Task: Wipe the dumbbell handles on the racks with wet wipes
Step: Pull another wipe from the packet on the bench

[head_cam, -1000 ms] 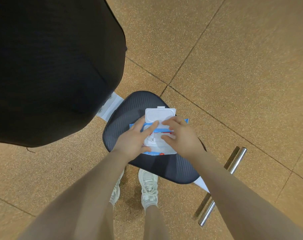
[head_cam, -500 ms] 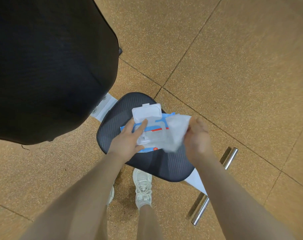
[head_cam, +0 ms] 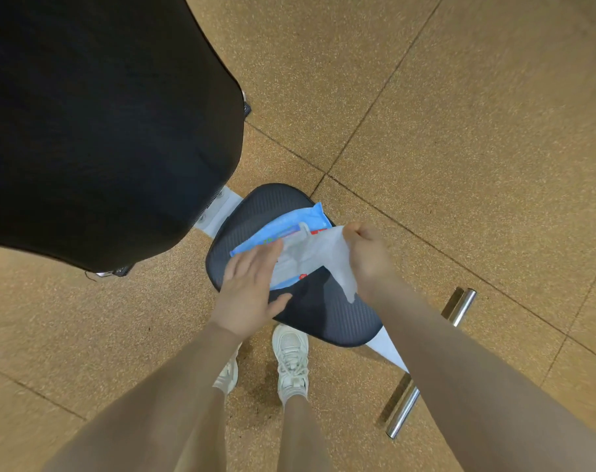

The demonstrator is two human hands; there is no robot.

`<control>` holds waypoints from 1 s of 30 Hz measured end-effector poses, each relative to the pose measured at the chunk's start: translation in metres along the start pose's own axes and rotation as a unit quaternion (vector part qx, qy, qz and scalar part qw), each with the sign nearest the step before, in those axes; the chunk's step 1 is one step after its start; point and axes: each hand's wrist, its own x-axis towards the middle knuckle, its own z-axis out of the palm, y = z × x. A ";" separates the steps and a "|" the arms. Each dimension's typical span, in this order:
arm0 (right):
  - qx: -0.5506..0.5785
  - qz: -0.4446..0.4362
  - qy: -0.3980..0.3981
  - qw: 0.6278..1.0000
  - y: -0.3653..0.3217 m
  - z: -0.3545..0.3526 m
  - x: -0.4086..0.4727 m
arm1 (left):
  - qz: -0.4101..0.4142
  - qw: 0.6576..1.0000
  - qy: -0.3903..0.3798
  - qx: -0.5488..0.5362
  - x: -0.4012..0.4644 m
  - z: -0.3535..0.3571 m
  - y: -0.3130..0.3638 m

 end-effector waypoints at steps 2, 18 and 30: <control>0.035 0.008 0.016 0.999 0.002 -0.001 0.000 | 0.065 0.991 -0.067 0.097 -0.001 -0.002 -0.001; -0.016 -0.008 -0.032 0.999 0.011 -0.014 0.002 | -0.077 0.939 -0.260 0.213 0.012 0.023 0.030; 0.082 0.043 -0.095 0.991 -0.007 -0.039 -0.038 | -0.178 0.944 -0.274 -0.035 0.049 -0.046 0.059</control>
